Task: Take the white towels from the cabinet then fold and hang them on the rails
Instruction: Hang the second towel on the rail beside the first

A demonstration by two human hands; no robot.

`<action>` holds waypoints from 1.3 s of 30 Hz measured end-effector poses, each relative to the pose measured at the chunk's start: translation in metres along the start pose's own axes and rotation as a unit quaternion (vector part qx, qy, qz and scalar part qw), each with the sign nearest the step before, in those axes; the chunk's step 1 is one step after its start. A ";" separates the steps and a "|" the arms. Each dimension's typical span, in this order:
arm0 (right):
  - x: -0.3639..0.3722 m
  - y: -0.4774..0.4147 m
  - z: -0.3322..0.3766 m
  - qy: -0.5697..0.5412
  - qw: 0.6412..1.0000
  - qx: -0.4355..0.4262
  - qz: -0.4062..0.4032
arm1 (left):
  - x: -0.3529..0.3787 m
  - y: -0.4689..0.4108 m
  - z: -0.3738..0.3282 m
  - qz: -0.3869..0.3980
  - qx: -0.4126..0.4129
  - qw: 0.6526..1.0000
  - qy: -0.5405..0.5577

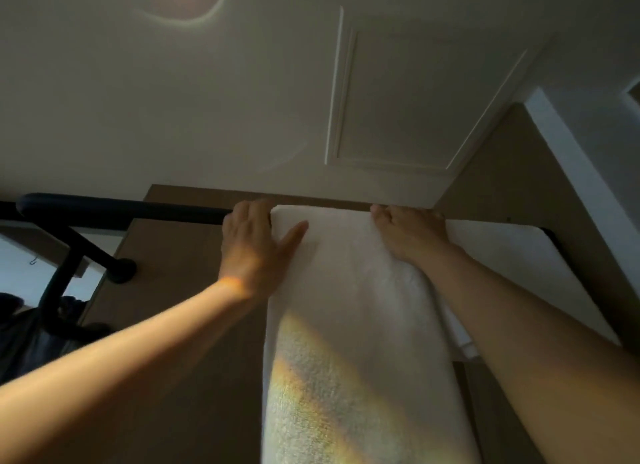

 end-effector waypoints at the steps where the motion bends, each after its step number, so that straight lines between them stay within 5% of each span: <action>1: 0.001 -0.001 0.000 0.001 1.000 0.003 0.002 | -0.004 0.010 0.009 0.003 -0.057 0.996 0.072; 4: 0.002 -0.002 0.000 -0.002 1.000 -0.001 0.006 | 0.012 0.040 0.031 0.119 -0.292 0.921 0.230; 6: 0.001 0.000 0.000 0.003 1.000 -0.005 0.011 | 0.019 0.050 0.028 0.137 -0.352 0.876 0.299; 11: -0.004 0.003 -0.005 -0.072 0.995 -0.026 0.062 | 0.014 0.041 0.014 0.063 -0.304 0.900 0.306; 17: -0.047 0.070 -0.033 -0.218 0.972 0.031 -0.080 | 0.009 0.040 0.009 0.065 -0.293 0.909 0.290; 22: -0.019 0.114 -0.032 -0.271 0.955 0.057 0.103 | 0.006 0.037 0.004 0.056 -0.278 0.918 0.278; 25: 0.001 0.116 -0.018 -0.409 0.885 0.071 0.213 | 0.003 0.034 0.004 0.033 -0.285 0.917 0.276; 27: 0.009 0.115 -0.015 -0.482 0.842 0.117 0.213 | 0.000 0.030 0.001 0.024 -0.273 0.925 0.264; 34: -0.028 0.085 -0.022 -0.370 0.921 0.119 -0.015 | -0.021 0.001 -0.017 -0.013 -0.150 0.976 0.157; 39: -0.035 0.048 -0.022 -0.338 0.930 0.141 -0.033 | -0.020 -0.029 -0.024 -0.025 -0.136 0.987 0.079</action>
Point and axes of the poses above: each hand's wrist, its own y-axis away from the middle knuckle, its own x-axis out of the palm, z = x × y, the point moved 6 cm from there along -y, towards the middle knuckle, and after that the axes turned 14 degrees about y, right-handed, at the moved point
